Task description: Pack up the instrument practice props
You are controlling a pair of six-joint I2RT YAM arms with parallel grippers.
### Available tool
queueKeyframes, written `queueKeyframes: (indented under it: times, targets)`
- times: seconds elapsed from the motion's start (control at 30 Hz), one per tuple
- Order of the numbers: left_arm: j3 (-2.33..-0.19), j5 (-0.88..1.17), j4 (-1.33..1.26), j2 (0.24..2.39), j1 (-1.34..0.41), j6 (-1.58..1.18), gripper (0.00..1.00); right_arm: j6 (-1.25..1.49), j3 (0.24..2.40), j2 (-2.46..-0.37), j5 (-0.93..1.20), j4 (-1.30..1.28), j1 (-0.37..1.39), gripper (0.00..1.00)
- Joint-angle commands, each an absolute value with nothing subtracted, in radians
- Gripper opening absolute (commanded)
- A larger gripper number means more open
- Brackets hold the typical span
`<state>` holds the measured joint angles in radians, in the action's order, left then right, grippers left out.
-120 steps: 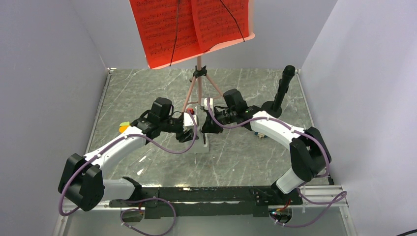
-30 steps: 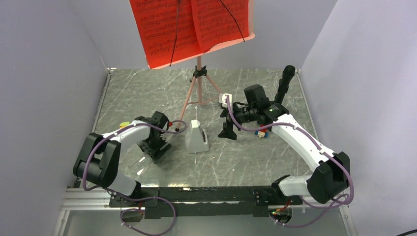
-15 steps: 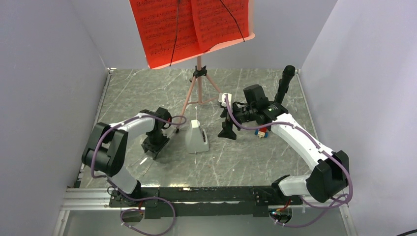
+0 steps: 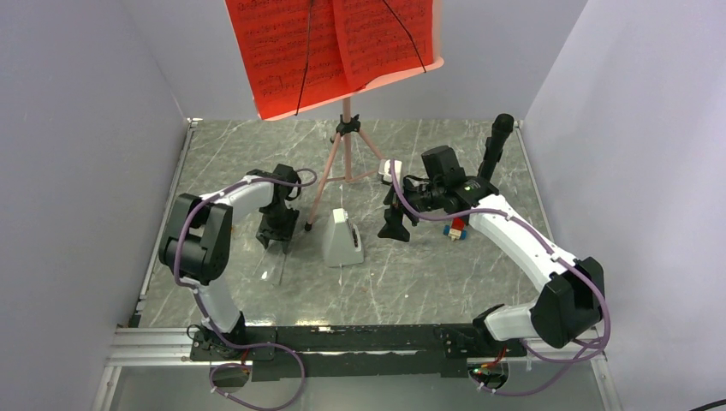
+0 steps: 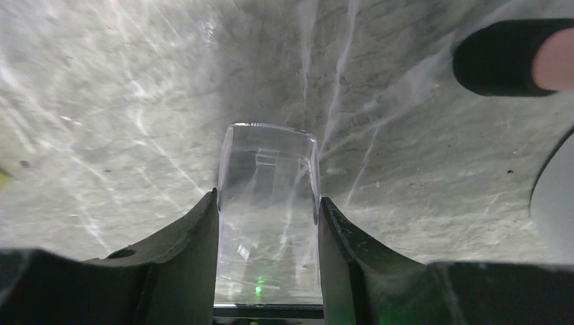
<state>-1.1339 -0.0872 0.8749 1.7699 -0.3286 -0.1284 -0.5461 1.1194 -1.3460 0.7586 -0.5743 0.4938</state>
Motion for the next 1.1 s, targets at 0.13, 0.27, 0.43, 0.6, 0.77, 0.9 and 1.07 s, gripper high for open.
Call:
queueKeyframes:
  times: [0.13, 0.27, 0.43, 0.6, 0.77, 0.9, 1.07]
  targets:
    - [-1.034, 0.114, 0.878, 1.720, -0.282, -0.391, 0.01, -0.463, 1.144, -1.358, 0.770, -0.519, 0.496, 1.00]
    - [-0.938, 0.389, 0.839, 1.672, -0.240, -0.468, 0.05, -0.411, 1.166, -1.403, 0.788, -0.502, 0.498, 1.00]
    - [-0.921, 0.580, 0.802, 1.686, -0.232, -0.510, 0.55, -0.366, 1.169, -1.440, 0.803, -0.472, 0.502, 1.00]
    - [-0.942, 0.533, 0.845, 1.609, -0.155, -0.487, 0.90, -0.390, 1.229, -1.431, 0.791, -0.520, 0.510, 1.00]
    - [-0.976, 0.593, 0.836, 1.542, -0.037, -0.437, 0.99, -0.414, 1.322, -1.426, 0.720, -0.579, 0.528, 1.00]
    - [-1.005, 0.626, 0.836, 1.477, -0.005, -0.374, 0.99, -0.346, 1.383, -1.401, 0.658, -0.545, 0.560, 1.00]
    - [-0.999, 0.542, 0.899, 1.322, -0.003, -0.278, 0.99, -0.336, 1.440, -1.372, 0.636, -0.521, 0.656, 1.00]
